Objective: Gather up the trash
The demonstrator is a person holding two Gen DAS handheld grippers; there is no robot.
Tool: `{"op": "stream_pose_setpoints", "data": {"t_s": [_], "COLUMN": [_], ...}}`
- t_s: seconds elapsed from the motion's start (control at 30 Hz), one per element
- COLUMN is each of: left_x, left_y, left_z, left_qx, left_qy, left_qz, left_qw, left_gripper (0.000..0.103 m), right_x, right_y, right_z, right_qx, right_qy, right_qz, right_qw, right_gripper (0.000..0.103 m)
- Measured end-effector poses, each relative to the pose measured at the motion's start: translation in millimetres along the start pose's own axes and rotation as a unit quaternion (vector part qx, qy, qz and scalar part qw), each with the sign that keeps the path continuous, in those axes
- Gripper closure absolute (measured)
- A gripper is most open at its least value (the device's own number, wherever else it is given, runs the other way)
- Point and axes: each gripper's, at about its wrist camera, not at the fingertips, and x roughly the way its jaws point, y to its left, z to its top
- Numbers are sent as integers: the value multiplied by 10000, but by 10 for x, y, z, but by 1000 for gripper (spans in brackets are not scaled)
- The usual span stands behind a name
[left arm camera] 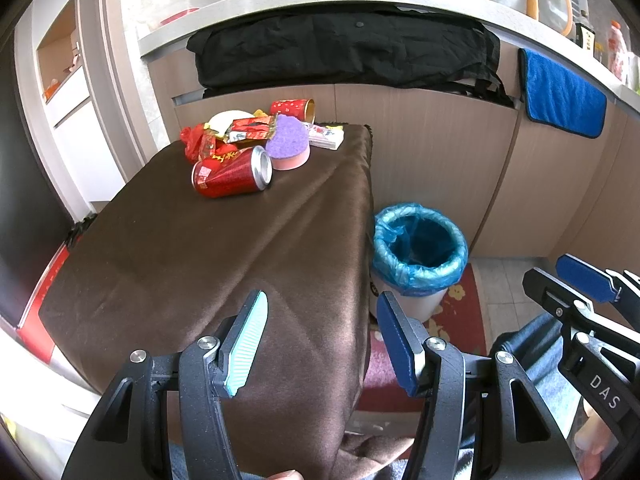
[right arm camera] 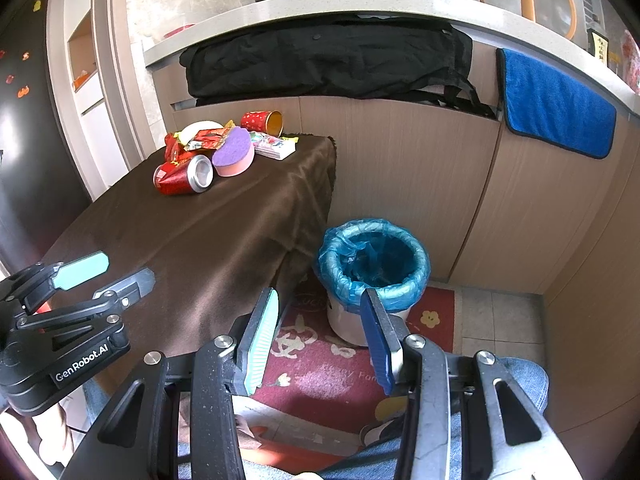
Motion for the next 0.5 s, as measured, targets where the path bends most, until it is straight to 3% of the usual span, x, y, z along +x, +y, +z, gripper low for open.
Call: {"op": "stream_pose_setpoints", "data": {"t_s": [0.5], "left_x": [0], "left_y": [5], "left_z": [-2], "left_qx": [-8], "left_qy": [13], "left_qz": [-9], "left_qw": [10000], "left_gripper": [45], "right_x": [4], "right_y": [-12], "right_z": [-21], "right_qx": [5], "right_qy": [0], "right_qz": [2], "right_qw": [10000], "right_gripper": [63]}}
